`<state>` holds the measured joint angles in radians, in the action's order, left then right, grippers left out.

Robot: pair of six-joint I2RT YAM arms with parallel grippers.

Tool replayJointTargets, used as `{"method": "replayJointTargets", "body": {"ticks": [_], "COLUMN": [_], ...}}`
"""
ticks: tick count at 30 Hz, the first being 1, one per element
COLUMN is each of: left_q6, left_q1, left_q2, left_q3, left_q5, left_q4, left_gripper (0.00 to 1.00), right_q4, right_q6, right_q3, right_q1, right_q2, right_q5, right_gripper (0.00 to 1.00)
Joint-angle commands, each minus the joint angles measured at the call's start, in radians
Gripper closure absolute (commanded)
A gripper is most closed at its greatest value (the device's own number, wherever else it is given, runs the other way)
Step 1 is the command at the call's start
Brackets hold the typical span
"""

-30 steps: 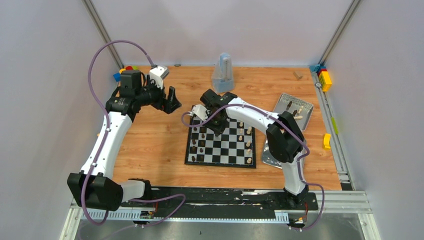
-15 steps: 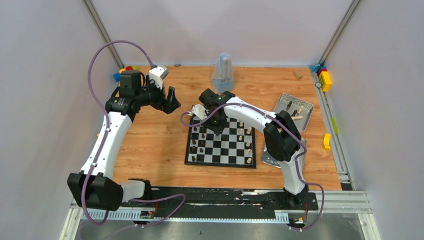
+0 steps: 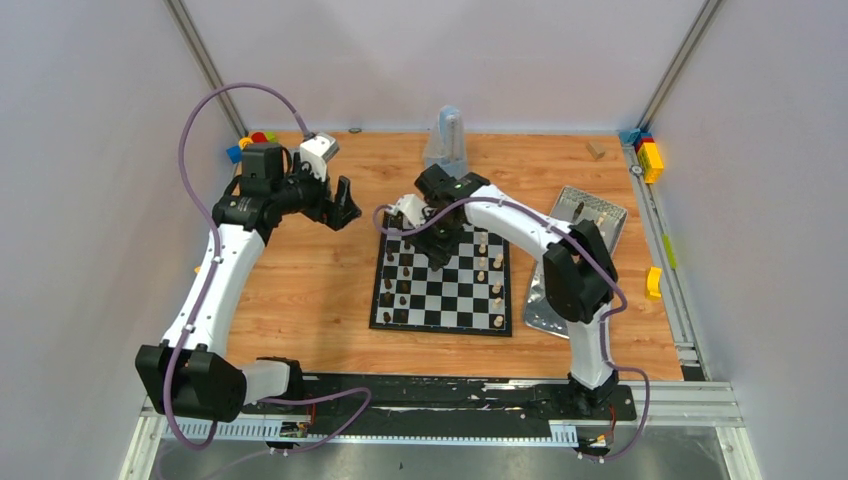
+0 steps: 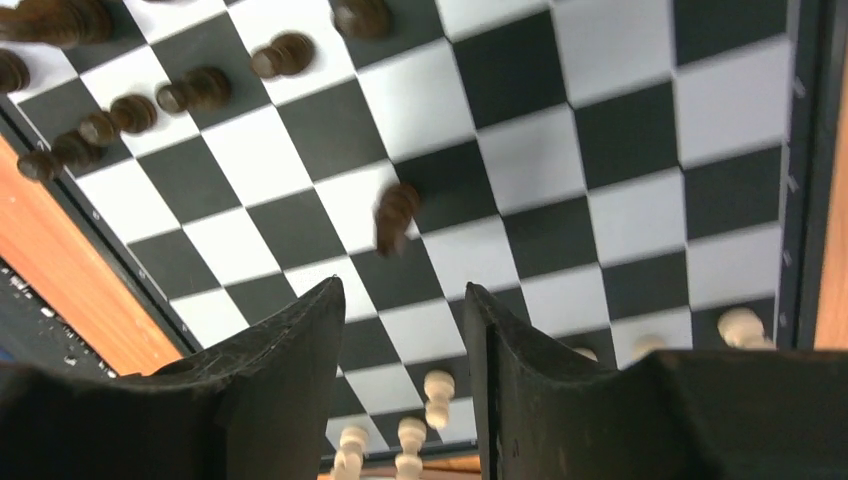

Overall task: Set up the chess pieces on the board
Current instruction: Place the chess piece on the chessboard.

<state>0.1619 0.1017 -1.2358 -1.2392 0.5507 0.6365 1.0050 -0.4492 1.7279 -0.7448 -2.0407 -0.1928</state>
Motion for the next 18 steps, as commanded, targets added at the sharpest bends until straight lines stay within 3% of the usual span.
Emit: {"method": "replayJointTargets", "body": {"ticks": [1,7,18], "left_q6": [0.040,0.113,0.357], "left_q1": [-0.009,0.029,0.399], "left_q2": [0.026,-0.010,-0.206], "left_q3": [0.036,0.066,0.032], "left_q5": [0.081,0.143,-0.055], "left_q4": [-0.044,-0.072,-0.068], "left_gripper": [0.01,0.05,0.11], "right_q4": [-0.061,-0.141,-0.286], "right_q6": [0.039,0.075,0.083], "right_q3": [-0.064,-0.168,-0.368], "right_q1": [0.103,0.243,0.458], "right_q2": [0.171,0.318,0.526], "right_q5": [-0.127,-0.237,-0.390], "right_gripper": [0.51,0.51,0.51]}}
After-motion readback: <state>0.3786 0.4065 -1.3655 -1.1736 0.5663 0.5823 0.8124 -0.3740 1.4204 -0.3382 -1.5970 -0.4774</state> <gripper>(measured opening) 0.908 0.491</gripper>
